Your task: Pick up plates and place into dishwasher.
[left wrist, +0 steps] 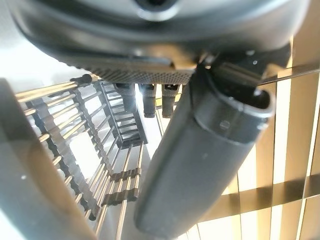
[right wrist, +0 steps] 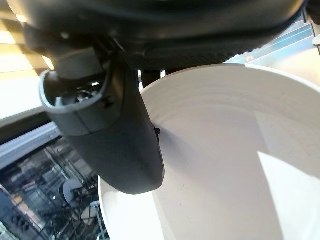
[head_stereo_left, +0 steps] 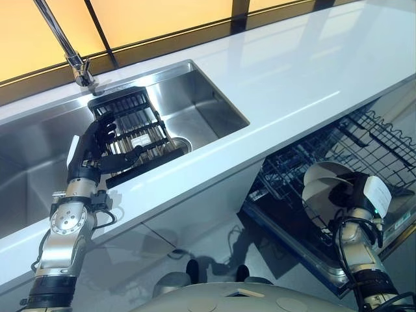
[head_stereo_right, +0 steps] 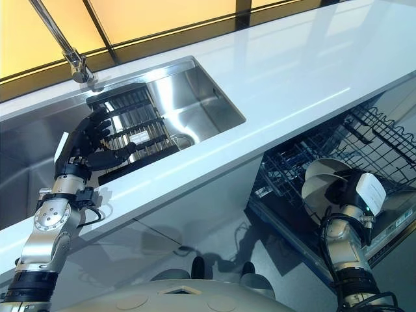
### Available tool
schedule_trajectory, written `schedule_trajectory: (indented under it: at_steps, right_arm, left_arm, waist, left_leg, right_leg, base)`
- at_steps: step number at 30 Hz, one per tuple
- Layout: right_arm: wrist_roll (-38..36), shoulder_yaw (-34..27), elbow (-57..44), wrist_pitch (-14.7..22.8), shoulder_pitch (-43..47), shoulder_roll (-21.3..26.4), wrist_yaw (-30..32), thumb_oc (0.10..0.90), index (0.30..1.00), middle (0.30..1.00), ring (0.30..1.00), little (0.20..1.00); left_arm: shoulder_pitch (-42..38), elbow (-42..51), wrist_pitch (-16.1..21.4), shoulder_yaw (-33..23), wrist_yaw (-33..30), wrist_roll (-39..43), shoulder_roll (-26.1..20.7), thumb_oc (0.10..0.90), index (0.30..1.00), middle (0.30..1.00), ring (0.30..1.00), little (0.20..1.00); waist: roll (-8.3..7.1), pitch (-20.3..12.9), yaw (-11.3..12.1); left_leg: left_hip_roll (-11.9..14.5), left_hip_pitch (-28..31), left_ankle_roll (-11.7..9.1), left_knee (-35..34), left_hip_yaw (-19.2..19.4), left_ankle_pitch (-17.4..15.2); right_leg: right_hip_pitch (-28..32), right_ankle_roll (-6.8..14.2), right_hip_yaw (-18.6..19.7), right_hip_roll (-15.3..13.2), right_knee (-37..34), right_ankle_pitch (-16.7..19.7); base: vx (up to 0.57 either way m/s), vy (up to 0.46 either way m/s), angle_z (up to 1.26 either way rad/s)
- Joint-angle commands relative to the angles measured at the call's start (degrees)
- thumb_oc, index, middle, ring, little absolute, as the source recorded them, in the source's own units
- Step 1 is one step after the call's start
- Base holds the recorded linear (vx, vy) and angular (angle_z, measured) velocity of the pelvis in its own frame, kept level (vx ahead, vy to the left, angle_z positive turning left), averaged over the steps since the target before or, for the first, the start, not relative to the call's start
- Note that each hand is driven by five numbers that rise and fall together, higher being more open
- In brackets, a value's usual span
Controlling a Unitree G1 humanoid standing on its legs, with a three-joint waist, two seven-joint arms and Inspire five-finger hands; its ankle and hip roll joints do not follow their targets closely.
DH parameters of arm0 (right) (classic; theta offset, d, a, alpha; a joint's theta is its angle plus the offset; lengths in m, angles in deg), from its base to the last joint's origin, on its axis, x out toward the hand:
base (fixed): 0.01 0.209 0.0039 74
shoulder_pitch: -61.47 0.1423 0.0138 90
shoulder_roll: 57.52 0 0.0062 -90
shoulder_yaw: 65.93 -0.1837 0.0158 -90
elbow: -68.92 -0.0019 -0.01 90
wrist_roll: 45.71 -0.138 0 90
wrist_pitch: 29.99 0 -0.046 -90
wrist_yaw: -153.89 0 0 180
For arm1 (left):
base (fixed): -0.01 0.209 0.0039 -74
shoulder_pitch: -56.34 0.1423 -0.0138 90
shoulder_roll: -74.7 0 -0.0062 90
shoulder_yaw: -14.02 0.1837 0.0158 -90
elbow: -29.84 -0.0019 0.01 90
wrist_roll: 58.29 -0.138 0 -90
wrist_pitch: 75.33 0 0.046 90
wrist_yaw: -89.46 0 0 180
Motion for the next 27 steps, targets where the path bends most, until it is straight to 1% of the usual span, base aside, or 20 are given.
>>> schedule_trajectory:
  at_steps: [1, 4, 6, 12, 13, 14, 15, 16, 18, 21, 25, 27]
  right_arm:
    - [2.6, -1.8, -0.2, 3.2, 6.4, 7.0, 3.8, 0.100, 0.300, 0.300, 0.300, 0.200]
    - [3.6, -0.9, 0.5, 4.4, 5.6, 6.7, 1.0, 0.100, 0.300, 0.300, 0.300, 0.200]
    - [4.5, 0.1, 0.6, 4.9, 4.8, 5.5, -0.5, 0.100, 0.300, 0.300, 0.300, 0.200]
    - [6.9, 4.9, -0.2, 4.3, 2.9, 0.9, -5.5, 0.100, 0.300, 0.300, 0.300, 0.200]
    - [6.4, 5.8, -0.6, 3.9, 2.7, 0.2, -6.9, 0.342, 0.507, 0.507, 0.507, 0.442]
    - [6.4, 6.2, -0.8, 3.8, 2.6, -0.1, -7.3, 0.715, 0.827, 0.827, 0.827, 0.815]
    - [6.5, 6.9, -1.0, 3.8, 2.4, -0.6, -8.4, 0.800, 0.900, 0.900, 0.900, 0.900]
    - [5.4, 7.5, -1.8, 4.0, 2.1, -1.0, -9.3, 0.800, 0.900, 0.900, 0.900, 0.900]
    - [5.4, 7.7, -2.6, 4.1, 1.9, -1.2, -9.7, 0.800, 0.900, 0.900, 0.900, 0.900]
    - [4.0, 7.1, -5.3, 4.5, 1.7, -0.3, -10.1, 0.800, 0.900, 0.900, 0.900, 0.900]
    - [2.0, 5.1, -9.6, 5.4, 1.8, 1.0, -8.5, 0.800, 0.900, 0.900, 0.900, 0.900]
    - [1.0, 3.3, -12.7, 6.6, 1.9, 2.0, -7.3, 0.800, 0.900, 0.900, 0.900, 0.900]
  left_arm:
    - [-3.3, -0.9, 7.5, -3.0, 0.2, 1.2, -4.5, 0.800, 0.900, 0.900, 0.900, 0.900]
    - [-3.0, -0.8, 7.4, -3.4, 0.5, 1.3, -4.4, 0.800, 0.900, 0.900, 0.900, 0.900]
    - [-2.8, -0.5, 7.3, -3.6, 0.7, 0.9, -3.9, 0.800, 0.900, 0.900, 0.900, 0.900]
    - [-2.2, -0.1, 7.6, -3.4, 0.2, -0.5, -2.5, 0.800, 0.900, 0.900, 0.900, 0.900]
    - [-2.3, -0.1, 7.6, -3.3, -0.1, -0.7, -2.3, 0.800, 0.900, 0.900, 0.900, 0.900]
    - [-2.3, -0.1, 7.5, -3.2, -0.1, -0.7, -2.3, 0.800, 0.900, 0.900, 0.900, 0.900]
    - [-2.2, -0.1, 7.7, -3.2, -0.2, -0.7, -2.3, 0.800, 0.900, 0.900, 0.900, 0.900]
    - [-2.3, -0.1, 7.7, -3.1, -0.4, -0.8, -2.1, 0.800, 0.900, 0.900, 0.900, 0.900]
    - [-2.3, -0.2, 7.8, -2.9, -0.5, -0.9, -2.0, 0.800, 0.900, 0.900, 0.900, 0.900]
    - [-2.2, -0.3, 7.8, -2.9, -0.9, -0.5, -2.2, 0.800, 0.900, 0.900, 0.900, 0.900]
    - [-1.8, 0.1, 8.0, -2.8, -1.1, -0.5, -2.0, 0.800, 0.900, 0.900, 0.900, 0.900]
    - [-1.6, 0.2, 7.8, -2.9, -1.2, -0.7, -1.9, 0.800, 0.900, 0.900, 0.900, 0.900]
  waist:
    - [-1.18, -3.1, 0.2]
    - [-1.30, -3.2, 0.3]
    - [-1.32, -3.2, 0.3]
    - [-1.27, -2.9, -0.1]
    - [-1.23, -2.7, -0.1]
    - [-1.19, -2.7, -0.2]
    - [-1.18, -2.6, -0.2]
    - [-1.18, -2.4, -0.4]
    - [-1.19, -2.2, -0.5]
    - [-1.23, -1.9, -0.8]
    - [-1.27, -1.7, -1.1]
    - [-1.32, -1.7, -1.3]
  left_leg:
    - [-3.4, 0.1, 0.9, 1.2, 0.9, -4.9]
    - [-3.4, -0.1, 0.9, 1.3, 0.8, -5.0]
    - [-3.4, -0.1, 0.9, 1.4, 0.6, -4.9]
    - [-3.4, 0.1, 0.9, 1.2, 0.5, -4.9]
    - [-3.4, 0.1, 0.9, 1.2, 0.4, -4.8]
    - [-3.4, 0.1, 0.9, 1.2, 0.4, -4.8]
    - [-3.4, 0.1, 0.9, 1.2, 0.4, -4.8]
    - [-3.4, 0.2, 0.8, 1.2, 0.4, -4.8]
    - [-3.4, 0.3, 0.8, 1.2, 0.4, -4.8]
    - [-3.4, 0.4, 0.7, 1.1, 0.5, -4.7]
    - [-3.3, 0.5, 0.7, 1.0, 0.8, -4.8]
    - [-3.3, 0.5, 0.7, 1.0, 1.0, -4.8]
  right_leg:
    - [-3.3, 2.3, -1.5, 1.0, 5.3, -1.8]
    - [-3.3, 2.3, -1.4, 1.1, 5.4, -1.9]
    - [-3.2, 2.2, -1.4, 1.1, 5.4, -2.0]
    - [-3.0, 2.1, -1.3, 1.1, 5.2, -2.1]
    - [-2.9, 2.1, -1.3, 1.1, 5.2, -2.1]
    - [-2.9, 2.1, -1.3, 1.1, 5.2, -2.1]
    - [-2.9, 2.1, -1.3, 1.1, 5.1, -2.1]
    - [-2.8, 2.1, -1.3, 1.1, 5.2, -2.1]
    - [-2.8, 2.2, -1.3, 1.0, 5.2, -2.0]
    - [-2.7, 2.3, -1.3, 1.1, 5.1, -1.9]
    - [-2.7, 2.3, -1.1, 1.1, 4.9, -1.9]
    - [-2.8, 2.4, -0.9, 1.2, 4.9, -1.8]
  base:
    - [0.00, 0.000, 0.00]
    - [0.00, 0.000, 0.00]
    - [0.00, 0.000, 0.00]
    - [0.00, 0.000, 0.01]
    - [0.00, 0.000, 0.00]
    - [0.00, 0.004, 0.04]
    - [0.00, 0.002, 0.04]
    - [0.00, 0.001, 0.04]
    - [0.00, 0.000, 0.00]
    - [0.00, -0.001, 0.01]
    - [0.00, 0.000, 0.00]
    - [-0.02, -0.004, -0.01]
